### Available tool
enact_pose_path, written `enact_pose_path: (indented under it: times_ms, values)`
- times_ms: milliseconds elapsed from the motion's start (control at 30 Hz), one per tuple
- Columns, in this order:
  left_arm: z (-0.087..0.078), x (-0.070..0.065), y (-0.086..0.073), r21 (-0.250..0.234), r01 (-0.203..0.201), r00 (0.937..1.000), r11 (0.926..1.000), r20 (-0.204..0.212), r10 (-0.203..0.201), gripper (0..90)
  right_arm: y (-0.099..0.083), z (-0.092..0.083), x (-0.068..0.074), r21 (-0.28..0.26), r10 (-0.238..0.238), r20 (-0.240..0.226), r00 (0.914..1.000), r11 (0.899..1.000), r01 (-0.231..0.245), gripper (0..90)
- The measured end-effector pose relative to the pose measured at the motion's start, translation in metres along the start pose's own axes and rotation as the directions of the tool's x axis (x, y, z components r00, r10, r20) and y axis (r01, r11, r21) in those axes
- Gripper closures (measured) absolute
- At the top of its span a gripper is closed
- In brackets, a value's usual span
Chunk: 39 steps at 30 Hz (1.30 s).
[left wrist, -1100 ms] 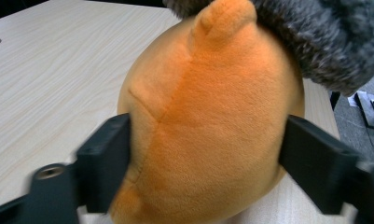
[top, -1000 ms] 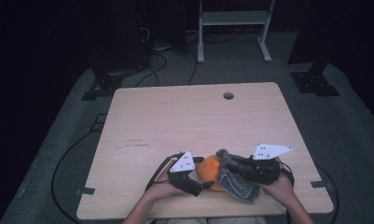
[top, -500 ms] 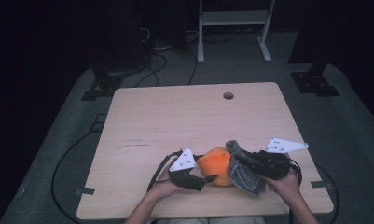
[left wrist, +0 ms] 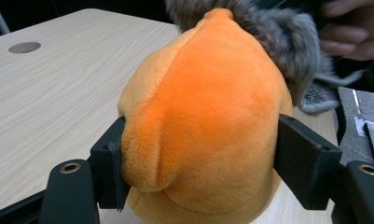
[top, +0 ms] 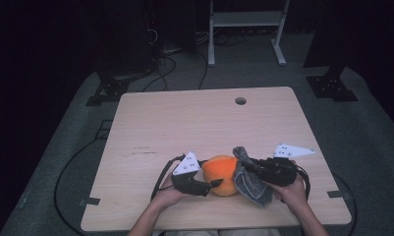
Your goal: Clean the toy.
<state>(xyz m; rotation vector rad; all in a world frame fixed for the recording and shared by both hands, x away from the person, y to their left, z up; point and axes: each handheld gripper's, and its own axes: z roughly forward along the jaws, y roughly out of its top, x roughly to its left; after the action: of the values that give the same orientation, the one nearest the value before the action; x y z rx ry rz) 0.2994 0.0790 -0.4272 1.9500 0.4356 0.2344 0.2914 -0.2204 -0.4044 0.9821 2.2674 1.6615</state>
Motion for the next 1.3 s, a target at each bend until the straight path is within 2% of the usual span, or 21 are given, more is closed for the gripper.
enact_pose_path:
  times_ms: [33,133,200,267,300,400,433,467,533,600,667,733,833,900,933,1000,1133,1200,1233,1267,1300]
  values:
    - [0.001,0.0,0.0,0.002,0.003,1.0,1.0,-0.002,-0.003,28.2,0.003,-0.002,0.004,-0.011,-0.025,-0.001,0.9997,1.0,0.025,74.7]
    - [0.003,-0.003,0.0,-0.002,0.003,1.0,1.0,-0.008,-0.003,27.8,0.006,-0.002,0.008,-0.029,-0.048,-0.014,0.9987,0.998,0.048,74.4]
    - [0.002,-0.004,0.0,0.003,-0.023,0.9994,0.9997,0.025,0.023,24.2,0.003,0.002,0.007,0.007,-0.079,0.021,0.9967,0.997,0.079,73.6]
    - [0.001,0.0,-0.003,-0.001,-0.002,0.9961,1.0,0.088,0.002,17.2,-0.001,0.003,0.003,0.018,-0.061,0.026,0.9978,0.998,0.061,73.5]
    - [-0.001,0.003,-0.004,-0.014,0.012,0.9948,0.9998,0.101,-0.01,15.9,-0.002,0.002,0.001,0.016,-0.047,0.02,0.9987,0.999,0.046,73.6]
    - [0.0,0.008,-0.006,-0.023,0.021,0.9952,0.9995,0.096,-0.018,12.5,-0.003,0.001,-0.001,0.013,-0.041,0.009,0.9991,0.999,0.041,73.5]
    - [0.007,0.01,-0.009,0.006,0.031,0.9965,0.9995,0.078,-0.031,9.9,-0.003,0.002,-0.001,0.012,-0.03,-0.013,0.9994,0.999,0.031,73.5]
    - [0.01,0.009,-0.01,0.01,0.037,0.9957,0.9993,0.084,-0.037,9.2,-0.003,0.003,-0.001,0.009,-0.031,-0.018,0.9994,0.999,0.031,73.6]
    - [0.011,0.007,-0.011,0.0,0.02,0.9971,0.9998,0.074,-0.019,15.6,-0.002,0.004,0.0,0.01,-0.03,-0.017,0.9994,0.999,0.03,73.7]
    - [0.005,0.003,-0.002,0.018,0.007,0.9966,0.9998,0.082,-0.008,22.4,0.0,0.002,0.003,0.001,-0.033,-0.009,0.9994,0.999,0.033,74.2]
    - [0.002,0.002,0.001,0.009,0.004,0.9956,0.9999,0.093,-0.005,23.4,0.003,0.001,0.006,-0.018,-0.039,-0.01,0.9992,0.999,0.039,74.2]
    - [-0.005,0.002,0.006,0.003,0.012,0.9918,0.9999,0.128,-0.013,23.4,0.004,0.001,0.007,-0.019,-0.041,-0.016,0.999,0.999,0.041,74.2]
    - [-0.005,0.005,-0.002,0.048,0.009,0.9918,0.9988,0.127,-0.015,18.9,-0.001,0.012,0.003,0.026,-0.019,-0.001,0.9998,0.999,0.019,74.0]
    - [-0.004,0.006,-0.005,0.039,-0.002,0.9936,0.9993,0.113,-0.003,19.2,-0.005,0.015,0.001,0.025,-0.008,0.001,1.0,1.0,0.008,73.9]
    - [-0.004,0.006,-0.005,0.031,-0.001,0.996,0.9995,0.09,-0.002,20.6,-0.005,0.014,-0.004,0.016,0.023,0.004,0.9997,1.0,-0.023,74.1]
    - [-0.001,0.007,-0.005,0.015,0.019,0.9984,0.9997,0.052,-0.02,22.3,-0.003,0.01,-0.003,0.011,0.015,0.038,0.9992,1.0,-0.015,74.5]
    - [0.001,0.008,-0.004,0.004,0.048,0.9987,0.9988,0.018,-0.048,22.8,-0.001,0.007,0.011,0.004,-0.058,0.1,0.9933,0.998,0.058,75.3]
    - [0.002,0.009,-0.004,-0.001,0.063,0.998,0.998,0.005,-0.063,22.9,0.001,0.006,0.016,-0.008,-0.077,0.093,0.9927,0.997,0.078,75.3]
    - [0.004,0.009,-0.004,-0.008,0.084,0.9965,0.9964,0.001,-0.084,23.1,0.006,0.006,0.026,-0.025,-0.114,0.064,0.9914,0.993,0.116,75.2]
    - [0.004,0.009,-0.004,-0.008,0.084,0.9965,0.9964,0.001,-0.084,23.1,0.008,0.007,0.03,-0.019,-0.136,0.048,0.9896,0.99,0.137,75.0]
    - [0.004,0.006,-0.003,0.001,0.063,0.998,0.998,0.007,-0.063,23.1,0.008,0.01,0.034,-0.004,-0.16,0.042,0.9861,0.987,0.161,74.8]
